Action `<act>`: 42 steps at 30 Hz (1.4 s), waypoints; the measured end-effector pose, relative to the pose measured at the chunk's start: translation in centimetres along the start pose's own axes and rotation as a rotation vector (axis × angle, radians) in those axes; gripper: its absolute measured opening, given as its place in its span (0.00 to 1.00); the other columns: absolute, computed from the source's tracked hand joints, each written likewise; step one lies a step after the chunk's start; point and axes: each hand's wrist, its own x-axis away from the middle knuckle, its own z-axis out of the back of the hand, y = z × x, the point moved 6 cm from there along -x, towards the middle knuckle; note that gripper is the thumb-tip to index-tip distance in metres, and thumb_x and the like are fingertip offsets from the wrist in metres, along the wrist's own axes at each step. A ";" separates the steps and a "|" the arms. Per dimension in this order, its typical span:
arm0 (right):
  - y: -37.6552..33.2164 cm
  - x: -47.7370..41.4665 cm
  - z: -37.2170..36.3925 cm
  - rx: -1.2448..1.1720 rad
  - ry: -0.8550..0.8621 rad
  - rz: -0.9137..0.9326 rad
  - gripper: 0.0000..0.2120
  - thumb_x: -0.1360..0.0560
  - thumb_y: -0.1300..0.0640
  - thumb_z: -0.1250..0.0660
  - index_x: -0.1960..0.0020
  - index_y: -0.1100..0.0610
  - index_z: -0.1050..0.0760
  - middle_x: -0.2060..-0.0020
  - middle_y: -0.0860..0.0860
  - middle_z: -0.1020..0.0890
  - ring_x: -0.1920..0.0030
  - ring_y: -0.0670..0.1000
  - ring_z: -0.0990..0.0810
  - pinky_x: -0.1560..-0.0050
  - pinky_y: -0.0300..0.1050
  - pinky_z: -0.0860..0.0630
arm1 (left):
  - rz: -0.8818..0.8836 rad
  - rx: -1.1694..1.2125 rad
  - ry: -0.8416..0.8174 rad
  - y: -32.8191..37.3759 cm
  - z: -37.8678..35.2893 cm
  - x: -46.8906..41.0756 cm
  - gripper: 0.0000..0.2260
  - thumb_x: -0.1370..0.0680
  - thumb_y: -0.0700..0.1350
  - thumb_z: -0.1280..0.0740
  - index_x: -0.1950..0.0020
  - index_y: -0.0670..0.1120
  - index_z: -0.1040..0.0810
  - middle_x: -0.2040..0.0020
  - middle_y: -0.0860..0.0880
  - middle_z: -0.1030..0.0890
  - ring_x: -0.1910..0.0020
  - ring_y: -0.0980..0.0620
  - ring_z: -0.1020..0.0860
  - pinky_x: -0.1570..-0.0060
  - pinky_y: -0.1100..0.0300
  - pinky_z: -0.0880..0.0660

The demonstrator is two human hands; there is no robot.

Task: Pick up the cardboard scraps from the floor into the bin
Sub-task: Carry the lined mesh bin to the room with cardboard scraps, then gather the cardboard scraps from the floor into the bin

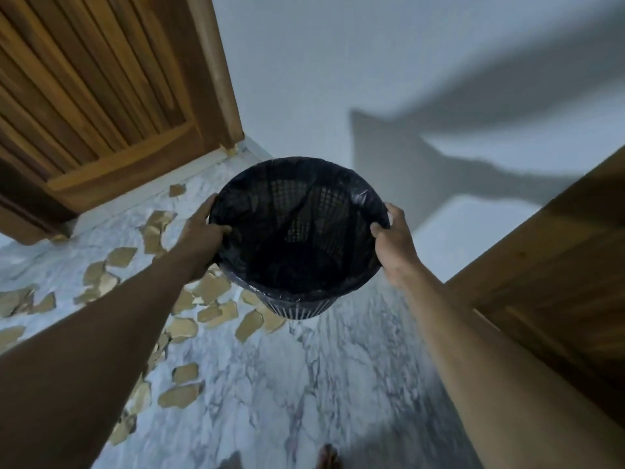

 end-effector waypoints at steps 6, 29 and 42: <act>13.9 -11.2 -2.1 -0.005 0.193 -0.059 0.21 0.16 0.63 0.46 0.26 0.48 0.41 0.45 0.53 0.24 0.53 0.48 0.23 0.57 0.45 0.24 | -0.024 -0.034 -0.060 -12.6 -7.7 -14.3 0.33 0.20 0.25 0.45 0.20 0.53 0.35 0.31 0.47 0.26 0.43 0.45 0.22 0.59 0.57 0.19; 34.6 -29.8 -2.8 0.186 0.397 0.121 0.30 0.17 0.50 0.39 0.18 0.52 0.45 0.25 0.55 0.29 0.28 0.61 0.29 0.27 0.55 0.32 | -0.221 -0.103 -0.293 -30.5 -23.9 -36.9 0.33 0.18 0.33 0.44 0.18 0.59 0.45 0.25 0.46 0.30 0.41 0.36 0.21 0.57 0.42 0.16; 28.2 -20.3 -19.4 0.617 0.518 0.389 0.32 0.15 0.50 0.42 0.16 0.54 0.52 0.17 0.60 0.53 0.18 0.60 0.55 0.20 0.63 0.54 | -0.279 -0.420 -0.103 -35.5 -4.5 -36.3 0.29 0.18 0.61 0.38 0.19 0.51 0.37 0.22 0.42 0.32 0.26 0.38 0.31 0.31 0.46 0.31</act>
